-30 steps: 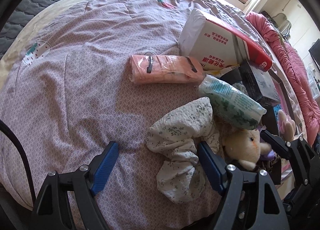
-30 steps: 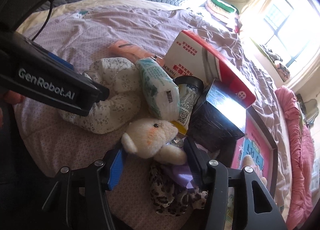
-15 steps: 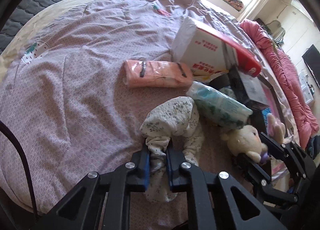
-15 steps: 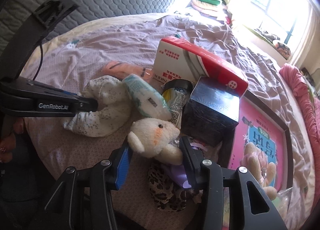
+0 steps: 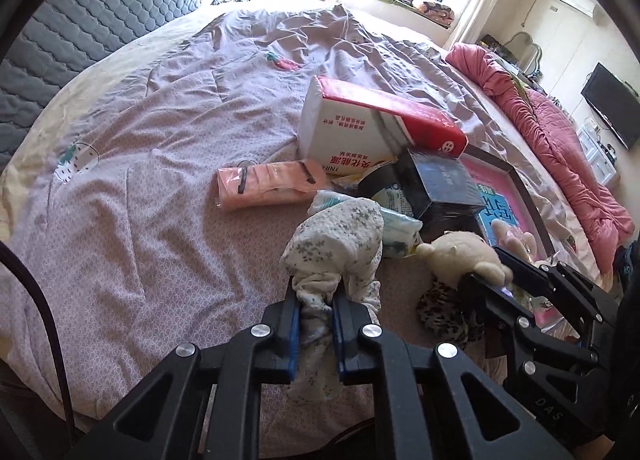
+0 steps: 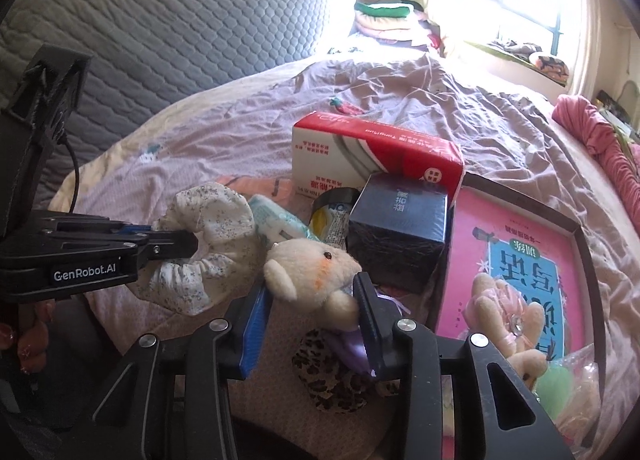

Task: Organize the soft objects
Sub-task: 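Carry the scrunchie and the teddy bear over the pink book tray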

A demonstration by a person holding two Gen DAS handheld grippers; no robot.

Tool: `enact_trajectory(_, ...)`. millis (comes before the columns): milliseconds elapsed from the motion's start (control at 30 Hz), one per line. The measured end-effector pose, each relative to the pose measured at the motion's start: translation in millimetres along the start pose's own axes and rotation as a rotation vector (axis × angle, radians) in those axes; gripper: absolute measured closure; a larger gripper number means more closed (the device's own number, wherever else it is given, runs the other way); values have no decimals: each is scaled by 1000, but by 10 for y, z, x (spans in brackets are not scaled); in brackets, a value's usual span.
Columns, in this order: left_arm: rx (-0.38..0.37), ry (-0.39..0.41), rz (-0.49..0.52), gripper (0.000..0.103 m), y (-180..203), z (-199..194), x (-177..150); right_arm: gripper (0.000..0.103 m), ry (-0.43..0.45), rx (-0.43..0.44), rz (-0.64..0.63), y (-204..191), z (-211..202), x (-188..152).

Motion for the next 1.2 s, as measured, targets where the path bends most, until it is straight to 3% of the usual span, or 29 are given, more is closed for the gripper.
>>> enact_trajectory(500,-16,51,16,90,143,-254,107,63,103,14,76,106,-311,209)
enact_trajectory(1200,-60,127,131,90,887,-636,437,63,234,-56,110,377,-1000,448)
Point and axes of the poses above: each gripper's, at about its wrist camera, not at the fingertips, and z roughly the way its jaws point, y to its right, x to its top, the point moved 9 cm from there along z, roughly the way its jaws point, and after that the axes turned 6 degrees about z, right-handed, at the moved point
